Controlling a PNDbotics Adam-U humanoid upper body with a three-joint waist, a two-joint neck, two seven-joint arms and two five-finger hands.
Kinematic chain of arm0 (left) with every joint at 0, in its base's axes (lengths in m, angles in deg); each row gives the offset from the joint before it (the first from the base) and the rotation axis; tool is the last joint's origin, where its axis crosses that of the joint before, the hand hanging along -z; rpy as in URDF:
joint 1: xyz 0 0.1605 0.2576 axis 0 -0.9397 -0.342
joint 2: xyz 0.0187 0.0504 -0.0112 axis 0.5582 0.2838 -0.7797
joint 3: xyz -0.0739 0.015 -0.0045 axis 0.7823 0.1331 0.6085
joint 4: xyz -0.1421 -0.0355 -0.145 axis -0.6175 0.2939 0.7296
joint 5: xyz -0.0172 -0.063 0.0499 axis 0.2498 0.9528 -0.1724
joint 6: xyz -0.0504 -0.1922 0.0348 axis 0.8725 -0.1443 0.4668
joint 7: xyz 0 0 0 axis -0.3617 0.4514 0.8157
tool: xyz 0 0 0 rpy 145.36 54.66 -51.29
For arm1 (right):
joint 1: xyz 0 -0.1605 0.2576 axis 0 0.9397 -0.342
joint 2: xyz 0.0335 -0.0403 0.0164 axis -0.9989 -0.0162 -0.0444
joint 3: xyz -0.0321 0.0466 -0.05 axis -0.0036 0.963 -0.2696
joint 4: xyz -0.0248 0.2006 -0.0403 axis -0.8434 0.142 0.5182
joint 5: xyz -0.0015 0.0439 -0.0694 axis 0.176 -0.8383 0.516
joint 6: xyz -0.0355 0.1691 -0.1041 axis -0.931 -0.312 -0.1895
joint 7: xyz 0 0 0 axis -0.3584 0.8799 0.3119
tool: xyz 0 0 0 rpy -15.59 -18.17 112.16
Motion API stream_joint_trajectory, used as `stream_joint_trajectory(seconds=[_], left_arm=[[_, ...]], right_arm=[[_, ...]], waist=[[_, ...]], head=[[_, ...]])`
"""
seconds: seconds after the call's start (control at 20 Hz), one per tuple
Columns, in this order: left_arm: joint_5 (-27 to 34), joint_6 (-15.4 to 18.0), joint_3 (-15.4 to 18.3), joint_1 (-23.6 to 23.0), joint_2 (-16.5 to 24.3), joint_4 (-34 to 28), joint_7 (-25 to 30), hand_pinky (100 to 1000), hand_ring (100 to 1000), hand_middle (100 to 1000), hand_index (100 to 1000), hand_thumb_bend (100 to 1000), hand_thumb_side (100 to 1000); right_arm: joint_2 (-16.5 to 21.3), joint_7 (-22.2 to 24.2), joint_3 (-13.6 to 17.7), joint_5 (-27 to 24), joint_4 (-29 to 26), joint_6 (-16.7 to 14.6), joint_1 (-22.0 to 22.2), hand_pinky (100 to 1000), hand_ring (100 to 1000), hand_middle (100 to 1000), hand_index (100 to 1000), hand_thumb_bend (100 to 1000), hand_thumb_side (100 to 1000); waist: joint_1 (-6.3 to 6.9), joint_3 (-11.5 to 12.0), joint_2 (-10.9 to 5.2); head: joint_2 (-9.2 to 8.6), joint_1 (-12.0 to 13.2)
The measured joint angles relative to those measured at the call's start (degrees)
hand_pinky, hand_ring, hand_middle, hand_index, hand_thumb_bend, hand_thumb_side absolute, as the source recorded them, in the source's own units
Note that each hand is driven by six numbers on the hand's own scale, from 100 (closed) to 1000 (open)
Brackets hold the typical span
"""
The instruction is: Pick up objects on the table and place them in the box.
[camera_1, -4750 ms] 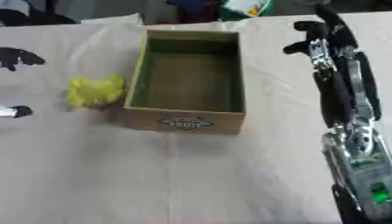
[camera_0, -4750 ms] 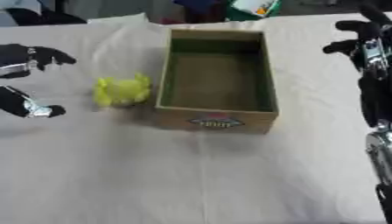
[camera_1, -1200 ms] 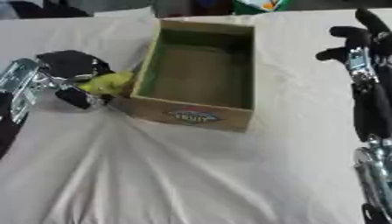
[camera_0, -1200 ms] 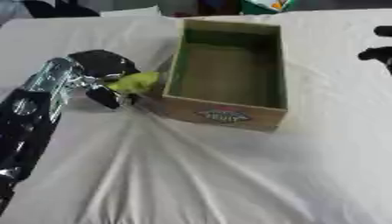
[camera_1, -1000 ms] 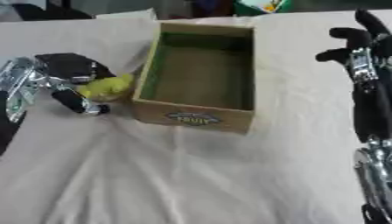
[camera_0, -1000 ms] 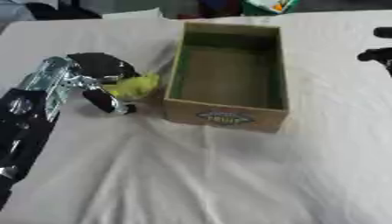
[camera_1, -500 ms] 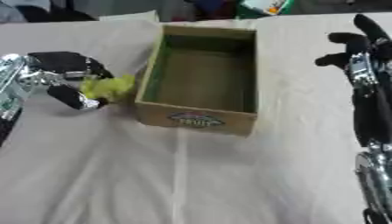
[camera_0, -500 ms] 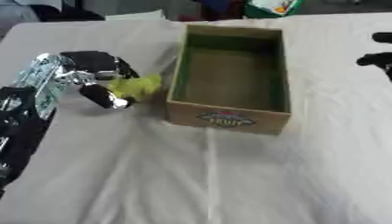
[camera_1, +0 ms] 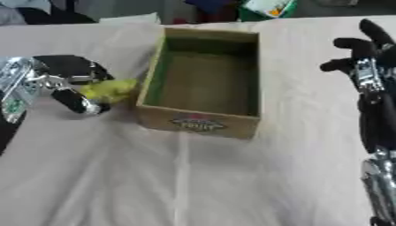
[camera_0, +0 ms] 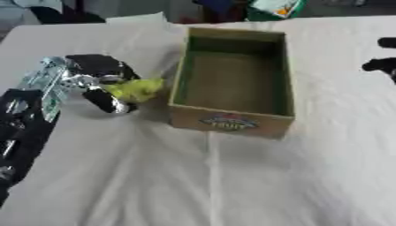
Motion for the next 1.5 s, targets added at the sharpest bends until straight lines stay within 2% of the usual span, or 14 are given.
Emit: stream_joint_trajectory(seconds=[0.15, 0.2, 0.3, 0.6, 0.65, 0.75, 0.8, 0.9, 1.15, 1.4, 1.5], left_arm=[[-3.7, 0.7, 0.0, 0.1, -0.4, -0.1, -1.9, 585, 755, 650, 816, 266, 701], [-4.7, 0.8, 0.0, 0.1, -0.5, -0.1, -2.7, 566, 725, 607, 769, 159, 686], [-6.2, 0.7, 0.0, 0.2, -0.8, -0.1, -4.8, 545, 691, 567, 731, 100, 663], [-6.8, 0.1, -0.3, -0.2, -1.0, 0.2, -9.2, 513, 656, 538, 713, 100, 609], [-6.6, 0.2, -0.4, -0.2, -1.0, 0.2, -9.3, 506, 649, 533, 711, 100, 579], [-6.3, 0.3, -0.6, -0.3, -1.0, -0.1, -9.5, 486, 622, 514, 702, 100, 460], [-6.3, 0.2, -0.6, -0.3, -1.0, -0.4, -9.6, 479, 615, 509, 702, 100, 356], [-6.5, 0.0, -0.7, -0.4, -1.0, -1.3, -10.2, 480, 615, 511, 710, 100, 284], [-6.1, 0.5, -0.9, -0.6, -0.9, -3.2, -10.4, 493, 627, 525, 727, 100, 346], [-2.4, 1.3, -0.9, -1.0, 0.4, -6.9, -8.2, 500, 635, 536, 730, 100, 359], [-0.8, 1.3, -0.8, -1.1, 1.0, -8.3, -7.2, 510, 650, 559, 765, 100, 477]], right_arm=[[-0.1, 0.1, 0.0, 0.0, 0.0, -0.1, 0.0, 814, 609, 736, 956, 100, 733], [-0.1, 0.1, 0.0, 0.0, 0.0, -0.1, 0.0, 814, 609, 736, 956, 100, 733], [-0.2, 0.1, 0.0, -0.1, 0.0, -0.1, 0.0, 814, 610, 736, 957, 100, 732], [-0.2, 0.2, 0.0, -0.1, 0.0, 0.0, 0.0, 814, 610, 736, 958, 100, 732], [-0.2, 0.2, 0.0, -0.1, 0.0, 0.0, 0.0, 814, 610, 736, 958, 100, 731], [-0.2, 0.2, 0.0, -0.1, 0.0, 0.0, 0.0, 814, 610, 736, 958, 100, 732], [-0.2, 0.2, 0.0, -0.1, 0.0, 0.0, 0.0, 815, 610, 736, 958, 100, 732], [-0.2, 0.2, 0.0, -0.1, 0.0, 0.0, 0.1, 815, 610, 735, 957, 100, 732], [-0.2, 0.1, 0.0, -0.1, 0.0, 0.1, 0.4, 815, 611, 735, 957, 100, 733], [-0.2, 0.0, 0.0, -0.1, 0.0, 0.1, 0.6, 815, 611, 734, 957, 100, 731], [-0.2, 0.0, 0.0, -0.1, 0.0, 0.1, 0.6, 815, 611, 735, 957, 100, 734]], waist=[[-0.04, -0.2, 0.04], [-0.04, -0.3, 0.06], [-0.04, -0.2, 0.08], [-0.04, 0.3, 0.09], [-0.03, 0.4, 0.09], [-0.03, 0.4, 0.09], [-0.02, 0.4, 0.09], [-0.02, 0.6, 0.08], [-0.03, 1.2, -0.26], [-0.07, 1.5, -0.79], [-0.1, 1.7, -1.0]], head=[[-0.2, 0.3], [-0.29, 0.4], [-0.43, 0.4], [-0.38, 0.3], [-0.33, 0.2], [-0.2, 0.0], [-0.09, -0.1], [0.1, -0.3], [0.62, -1.2], [0.67, -2.1], [0.67, -2.2]])
